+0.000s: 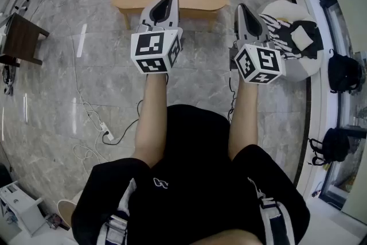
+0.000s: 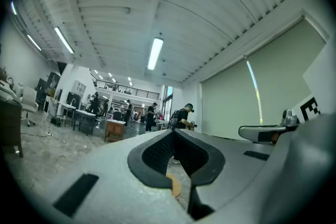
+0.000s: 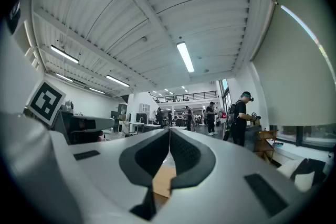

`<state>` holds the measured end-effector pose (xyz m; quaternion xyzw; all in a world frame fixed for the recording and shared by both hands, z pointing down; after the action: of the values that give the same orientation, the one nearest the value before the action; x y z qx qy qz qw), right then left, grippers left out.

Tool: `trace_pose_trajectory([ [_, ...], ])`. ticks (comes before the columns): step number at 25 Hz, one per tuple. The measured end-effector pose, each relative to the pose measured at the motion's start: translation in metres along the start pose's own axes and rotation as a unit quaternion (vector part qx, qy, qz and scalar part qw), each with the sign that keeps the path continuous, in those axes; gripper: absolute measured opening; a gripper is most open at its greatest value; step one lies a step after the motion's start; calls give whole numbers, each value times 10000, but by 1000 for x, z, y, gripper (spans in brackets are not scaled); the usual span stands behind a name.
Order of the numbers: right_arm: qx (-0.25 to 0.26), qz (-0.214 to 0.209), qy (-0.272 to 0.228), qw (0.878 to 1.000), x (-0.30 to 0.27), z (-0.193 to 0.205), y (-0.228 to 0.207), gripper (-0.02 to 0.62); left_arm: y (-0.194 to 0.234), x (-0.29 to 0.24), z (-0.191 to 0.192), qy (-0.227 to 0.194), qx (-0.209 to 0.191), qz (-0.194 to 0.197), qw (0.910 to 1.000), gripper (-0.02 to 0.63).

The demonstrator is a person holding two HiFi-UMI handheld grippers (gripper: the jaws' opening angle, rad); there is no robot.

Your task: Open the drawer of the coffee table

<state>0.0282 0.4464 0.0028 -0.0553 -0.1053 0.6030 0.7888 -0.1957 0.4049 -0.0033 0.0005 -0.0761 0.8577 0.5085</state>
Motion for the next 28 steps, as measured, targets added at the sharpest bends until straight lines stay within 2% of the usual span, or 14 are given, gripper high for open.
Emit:
trace_pose_trajectory([
  [6,-117,125,-102,9998,-3,5,4,11,9,2,4,2,-9,12,10000,11],
  [14,-314,424,-282,9982,-3,0,-3,11,40,4,9,74,93,-237,9996,11],
  [28,-366,459,-440,9973,-12,-9,1,12,59,-1,5,7,91,-230,9997,11],
])
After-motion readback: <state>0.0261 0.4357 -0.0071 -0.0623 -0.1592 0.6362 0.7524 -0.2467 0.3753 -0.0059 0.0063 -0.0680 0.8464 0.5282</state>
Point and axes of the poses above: the fingertips, and each gripper's own axes: x backward along the fingers, y to its left, z out of its underside, the point moved 7 cm from there along x, backward along the fingers, and after that the axes turned 12 degrees about -x, right-handed, at the moved point
